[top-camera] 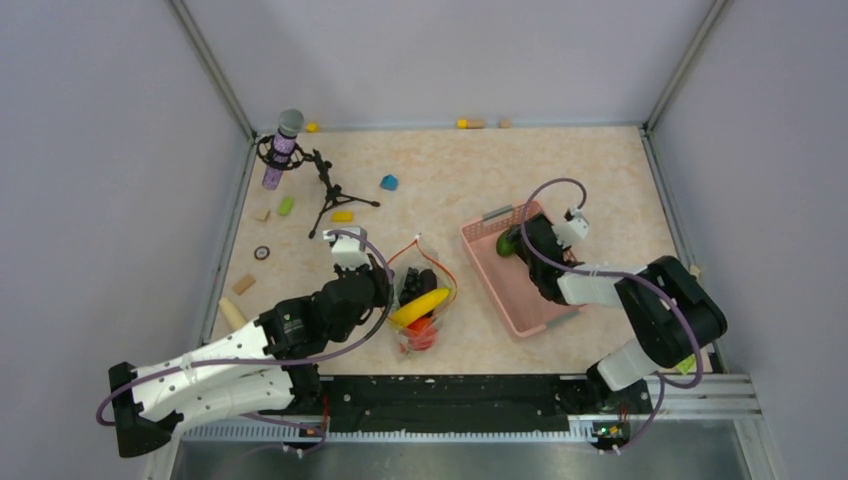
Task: Place the food in the zip-top bag and seal the zipper
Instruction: Pick up the fake fruit from the bin, then place the fake fruit in the zipper food storage bag.
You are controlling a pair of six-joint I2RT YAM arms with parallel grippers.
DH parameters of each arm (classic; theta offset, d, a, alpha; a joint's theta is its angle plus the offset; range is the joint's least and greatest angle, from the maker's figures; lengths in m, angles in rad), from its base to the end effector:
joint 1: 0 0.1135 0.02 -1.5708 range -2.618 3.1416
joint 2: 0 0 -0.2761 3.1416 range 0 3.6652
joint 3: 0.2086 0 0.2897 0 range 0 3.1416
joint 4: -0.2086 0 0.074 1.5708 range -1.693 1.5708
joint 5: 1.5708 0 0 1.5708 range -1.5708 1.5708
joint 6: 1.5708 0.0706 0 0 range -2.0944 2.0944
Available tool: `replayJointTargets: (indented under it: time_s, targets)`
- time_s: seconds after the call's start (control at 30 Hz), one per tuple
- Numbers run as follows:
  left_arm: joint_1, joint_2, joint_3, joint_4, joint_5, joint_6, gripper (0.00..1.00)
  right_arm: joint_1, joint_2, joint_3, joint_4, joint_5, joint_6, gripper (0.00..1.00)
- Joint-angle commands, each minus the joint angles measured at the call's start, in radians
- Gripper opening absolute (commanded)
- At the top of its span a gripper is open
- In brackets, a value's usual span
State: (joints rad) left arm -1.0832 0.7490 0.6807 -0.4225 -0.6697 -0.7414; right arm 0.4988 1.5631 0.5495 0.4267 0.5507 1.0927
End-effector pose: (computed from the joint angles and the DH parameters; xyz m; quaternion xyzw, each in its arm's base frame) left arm 0.1412 -0.1727 0.2810 -0.0287 0.8270 -0.2116 0.5201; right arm 0.3078 0.1256 0.1065 0.3710 0.7735 0.1570 0.4893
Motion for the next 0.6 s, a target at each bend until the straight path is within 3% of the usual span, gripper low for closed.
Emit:
replayJointTargets:
  time_s: [0.0,0.27,0.57]
  targets:
    - [0.001,-0.008,0.007,0.023,-0.002,0.001,0.00,-0.013,-0.124,-0.045,0.006,0.013,-0.029,0.34]
    - [0.001,-0.006,0.007,0.027,0.007,0.004,0.00,-0.013,-0.392,-0.102,-0.004,-0.166,-0.140,0.30]
    - [0.002,-0.019,-0.003,0.050,0.040,0.011,0.00,0.020,-0.669,-0.061,-0.006,-0.619,-0.337,0.26]
